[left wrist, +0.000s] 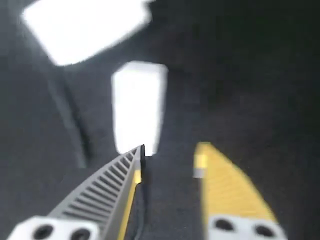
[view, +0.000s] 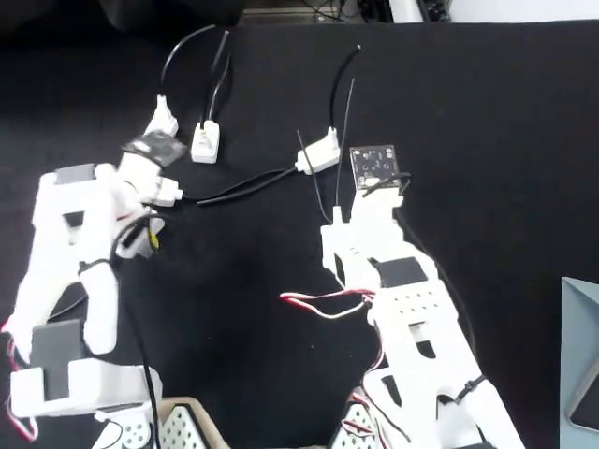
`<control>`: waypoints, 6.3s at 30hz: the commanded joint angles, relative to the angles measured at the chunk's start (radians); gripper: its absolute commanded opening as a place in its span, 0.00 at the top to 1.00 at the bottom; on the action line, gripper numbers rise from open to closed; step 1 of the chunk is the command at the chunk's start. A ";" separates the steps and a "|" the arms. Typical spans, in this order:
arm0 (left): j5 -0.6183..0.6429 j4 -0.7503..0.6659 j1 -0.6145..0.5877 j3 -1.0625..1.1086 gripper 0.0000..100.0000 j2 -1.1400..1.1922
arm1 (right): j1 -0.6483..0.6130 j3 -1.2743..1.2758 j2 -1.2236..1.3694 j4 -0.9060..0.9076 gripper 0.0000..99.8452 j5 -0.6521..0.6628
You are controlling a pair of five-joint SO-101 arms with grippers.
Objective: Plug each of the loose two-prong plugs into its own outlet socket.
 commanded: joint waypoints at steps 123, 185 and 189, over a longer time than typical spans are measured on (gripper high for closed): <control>0.750 0.074 0.529 0.774 0.70 -1.734 | -0.640 -0.088 -0.369 0.215 0.99 0.196; 1.013 -0.054 -0.116 0.831 0.70 -1.734 | -0.608 -0.349 0.610 -0.520 0.99 0.252; 1.013 -0.054 -0.116 0.831 0.70 -1.734 | -0.609 -0.348 0.611 -0.519 0.99 0.252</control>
